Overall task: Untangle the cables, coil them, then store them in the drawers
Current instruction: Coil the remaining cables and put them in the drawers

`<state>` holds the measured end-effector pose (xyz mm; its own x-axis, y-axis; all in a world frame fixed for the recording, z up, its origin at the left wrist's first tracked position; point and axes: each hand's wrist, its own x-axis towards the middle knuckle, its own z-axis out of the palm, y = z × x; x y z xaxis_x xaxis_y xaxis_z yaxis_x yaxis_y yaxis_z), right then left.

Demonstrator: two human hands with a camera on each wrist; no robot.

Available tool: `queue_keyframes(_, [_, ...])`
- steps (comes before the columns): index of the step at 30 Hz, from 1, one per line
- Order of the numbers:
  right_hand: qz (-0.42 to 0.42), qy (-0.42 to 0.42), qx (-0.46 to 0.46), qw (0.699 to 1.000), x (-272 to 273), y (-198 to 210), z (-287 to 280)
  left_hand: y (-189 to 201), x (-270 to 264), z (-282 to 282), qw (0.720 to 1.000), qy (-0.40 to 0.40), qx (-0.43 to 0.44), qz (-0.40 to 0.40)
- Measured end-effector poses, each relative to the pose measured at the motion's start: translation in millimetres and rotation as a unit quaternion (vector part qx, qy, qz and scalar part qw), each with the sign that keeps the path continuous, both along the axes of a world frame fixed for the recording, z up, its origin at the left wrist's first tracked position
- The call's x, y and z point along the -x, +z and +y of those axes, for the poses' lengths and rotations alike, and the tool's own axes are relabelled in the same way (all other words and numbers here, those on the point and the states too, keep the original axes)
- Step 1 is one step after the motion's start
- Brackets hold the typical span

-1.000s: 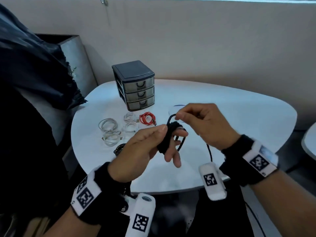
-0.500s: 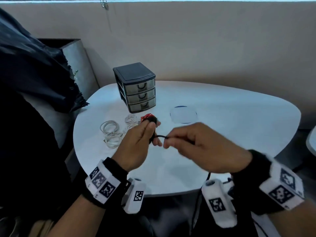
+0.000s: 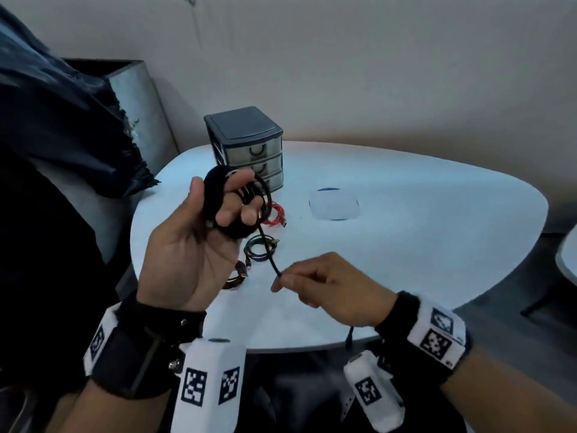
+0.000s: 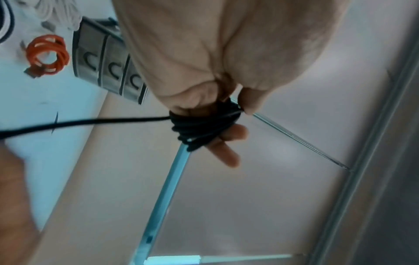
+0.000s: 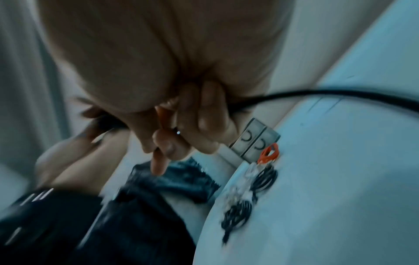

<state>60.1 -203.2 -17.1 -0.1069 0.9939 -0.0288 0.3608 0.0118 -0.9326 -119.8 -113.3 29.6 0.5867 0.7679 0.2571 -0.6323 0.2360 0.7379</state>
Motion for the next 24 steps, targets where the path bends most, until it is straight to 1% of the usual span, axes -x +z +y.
queue_keyframes(1, [-0.026, 0.026, 0.000, 0.999, 10.7, -6.5, -6.0, -2.5, -2.7, 7.4, 0.999, 0.047, 0.003, 0.015])
queue_keyframes(2, [-0.048, 0.049, -0.003, 0.998, 20.6, -8.7, -12.5, -6.0, -5.7, 14.1, 0.995, 0.091, -0.011, 0.045])
queue_keyframes(3, [-0.065, 0.064, -0.009, 0.996, 27.5, -7.3, -18.3, -11.8, -8.6, 20.1, 0.986, 0.132, -0.044, 0.094])
queue_keyframes(4, [-0.078, 0.071, -0.020, 0.994, 30.6, -1.0, -23.0, -19.2, -10.4, 24.4, 0.969, 0.163, -0.093, 0.161])
queue_keyframes(5, [-0.089, 0.070, -0.036, 0.993, 29.8, 9.4, -26.4, -26.0, -12.0, 24.6, 0.944, 0.177, -0.148, 0.238])
queue_keyframes(6, [-0.099, 0.063, -0.057, 0.991, 26.2, 22.0, -28.4, -32.7, -13.3, 22.1, 0.915, 0.172, -0.197, 0.306])
queue_keyframes(7, [-0.104, 0.048, -0.078, 0.990, 20.8, 34.8, -29.2, -38.0, -14.7, 16.8, 0.893, 0.150, -0.236, 0.352])
queue_keyframes(8, [-0.106, 0.029, -0.094, 0.989, 13.3, 47.5, -28.3, -42.0, -16.4, 9.8, 0.881, 0.121, -0.262, 0.374])
queue_keyframes(9, [-0.104, 0.010, -0.108, 0.989, 3.9, 57.7, -26.5, -44.2, -17.8, 1.9, 0.881, 0.090, -0.275, 0.374])
queue_keyframes(10, [-0.099, -0.008, -0.121, 0.988, -5.4, 65.7, -23.5, -44.3, -19.6, -5.4, 0.890, 0.057, -0.271, 0.363])
queue_keyframes(12, [-0.082, -0.052, -0.148, 0.984, -20.5, 74.4, -16.4, -38.5, -22.1, -17.0, 0.921, -0.014, -0.219, 0.323])
queue_keyframes(13, [-0.061, -0.078, -0.158, 0.983, -26.2, 74.1, -12.6, -33.4, -22.6, -20.0, 0.939, -0.050, -0.182, 0.288])
queue_keyframes(14, [-0.025, -0.096, -0.162, 0.982, -29.4, 72.4, -10.0, -28.5, -22.3, -21.4, 0.954, -0.082, -0.147, 0.246])
queue_keyframes(16, [0.073, -0.110, -0.150, 0.980, -29.0, 64.2, -7.3, -17.2, -20.9, -22.7, 0.974, -0.118, -0.092, 0.171])
queue_keyframes(18, [0.165, -0.100, -0.127, 0.973, -23.6, 54.5, -5.2, -9.6, -20.4, -22.8, 0.983, -0.132, -0.035, 0.121])
queue_keyframes(19, [0.185, -0.097, -0.122, 0.970, -21.0, 50.6, -4.2, -8.1, -20.5, -22.4, 0.985, -0.134, -0.005, 0.109])
queue_keyframes(22, [0.153, -0.129, -0.134, 0.970, -13.0, 43.9, 0.6, -9.6, -22.7, -22.2, 0.985, -0.107, 0.083, 0.108])
queue_keyframes(24, [0.155, -0.150, -0.136, 0.967, -7.2, 37.9, 4.0, -12.0, -26.6, -22.4, 0.982, -0.081, 0.136, 0.102])
